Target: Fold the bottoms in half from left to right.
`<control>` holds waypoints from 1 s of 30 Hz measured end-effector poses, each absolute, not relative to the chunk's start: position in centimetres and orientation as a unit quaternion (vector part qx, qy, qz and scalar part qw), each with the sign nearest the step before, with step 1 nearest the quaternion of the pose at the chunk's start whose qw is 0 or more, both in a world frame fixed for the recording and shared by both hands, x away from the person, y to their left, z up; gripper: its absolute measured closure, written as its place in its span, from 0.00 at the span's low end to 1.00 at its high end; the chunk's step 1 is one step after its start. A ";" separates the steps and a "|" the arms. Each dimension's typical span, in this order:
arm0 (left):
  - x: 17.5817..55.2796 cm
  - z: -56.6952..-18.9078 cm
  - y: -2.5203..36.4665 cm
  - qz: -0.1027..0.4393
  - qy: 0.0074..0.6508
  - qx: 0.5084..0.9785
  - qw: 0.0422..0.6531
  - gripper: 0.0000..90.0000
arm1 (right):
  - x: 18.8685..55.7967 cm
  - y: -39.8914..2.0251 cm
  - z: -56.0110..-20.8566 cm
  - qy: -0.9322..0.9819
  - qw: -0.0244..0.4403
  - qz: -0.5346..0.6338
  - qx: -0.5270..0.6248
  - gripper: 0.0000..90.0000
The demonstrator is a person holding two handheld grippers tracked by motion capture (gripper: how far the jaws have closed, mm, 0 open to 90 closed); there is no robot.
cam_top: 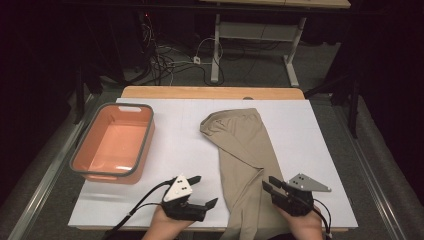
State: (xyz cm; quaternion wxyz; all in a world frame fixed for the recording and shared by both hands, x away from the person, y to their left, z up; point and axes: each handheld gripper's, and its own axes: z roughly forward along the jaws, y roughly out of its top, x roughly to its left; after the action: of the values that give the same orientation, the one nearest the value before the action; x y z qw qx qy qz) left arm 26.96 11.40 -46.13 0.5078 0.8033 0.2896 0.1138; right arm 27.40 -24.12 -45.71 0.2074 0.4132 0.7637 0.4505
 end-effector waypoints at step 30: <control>29.5 -48.3 16.6 0.150 0.326 0.797 0.486 0.00 | 23.7 -16.3 -48.9 0.821 0.186 0.402 0.359 0.67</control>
State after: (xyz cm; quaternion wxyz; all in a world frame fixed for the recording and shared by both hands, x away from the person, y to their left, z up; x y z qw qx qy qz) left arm 29.55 16.62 -48.34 0.4864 0.7966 0.3261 0.1497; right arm 23.68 -16.35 -48.92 0.1856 0.3591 0.8214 0.4023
